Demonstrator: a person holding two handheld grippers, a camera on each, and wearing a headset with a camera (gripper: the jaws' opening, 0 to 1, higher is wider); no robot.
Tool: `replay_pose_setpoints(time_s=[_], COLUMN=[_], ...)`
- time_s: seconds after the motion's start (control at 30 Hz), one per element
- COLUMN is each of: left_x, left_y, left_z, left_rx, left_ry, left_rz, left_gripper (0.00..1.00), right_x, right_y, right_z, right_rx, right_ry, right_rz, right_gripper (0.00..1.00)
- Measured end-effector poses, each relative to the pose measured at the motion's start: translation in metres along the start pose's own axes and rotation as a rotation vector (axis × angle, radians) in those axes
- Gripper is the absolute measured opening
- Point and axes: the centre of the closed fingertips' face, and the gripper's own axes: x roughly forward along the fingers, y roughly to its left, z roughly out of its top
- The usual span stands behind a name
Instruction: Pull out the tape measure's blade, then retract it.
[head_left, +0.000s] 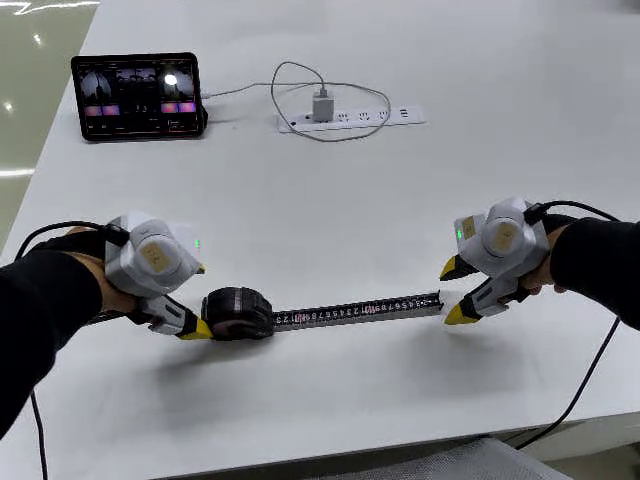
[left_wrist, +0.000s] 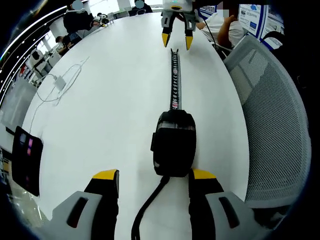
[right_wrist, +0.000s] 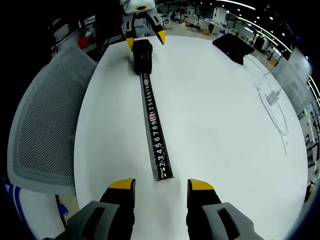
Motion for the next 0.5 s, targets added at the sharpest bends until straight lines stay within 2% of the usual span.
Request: replay_pose_setpoints(time_s=[0.07,0.1,0.13,0.17,0.23,0.27,0.3,0.37,0.43,0.5], left_x=[-0.003,-0.004,-0.006,-0.007,-0.009,-0.01,-0.012,-0.015,-0.019,-0.023], left_y=[0.0,-0.003,-0.006,-0.005,-0.007,-0.008,-0.012,-0.015,-0.016,-0.016], left_z=[0.001,0.003,0.002,0.001,-0.004,-0.006,-0.007,-0.01,-0.012,-0.015], left_rx=[-0.075,-0.102,-0.155,-0.184,-0.195,-0.207,-0.246,-0.281,-0.306,-0.319], left_ry=[-0.034,-0.053,-0.071,-0.082,-0.09,-0.093,-0.109,-0.124,-0.139,-0.148], left_rz=[0.014,-0.004,-0.014,-0.007,0.002,0.002,-0.001,-0.001,0.006,0.022], left_gripper=[0.55,0.56,0.57,0.57,0.61,0.61,0.63,0.67,0.7,0.7], right_x=[-0.002,-0.002,-0.002,-0.002,-0.004,-0.005,-0.006,-0.01,-0.012,-0.016], right_y=[0.001,0.001,0.0,0.001,0.006,0.006,0.005,-0.002,0.0,-0.003], right_z=[0.0,-0.001,-0.004,-0.005,-0.004,-0.004,-0.004,-0.002,-0.003,-0.003], right_rx=[0.017,0.024,0.033,0.048,0.078,0.091,0.103,0.117,0.185,0.227], right_ry=[-0.01,-0.013,-0.013,-0.014,-0.039,-0.048,-0.057,-0.093,-0.116,-0.147], right_rz=[-0.002,-0.007,-0.013,-0.013,-0.01,-0.022,-0.042,-0.116,-0.132,-0.173], right_gripper=[0.4,0.41,0.41,0.41,0.4,0.42,0.45,0.46,0.45,0.48])
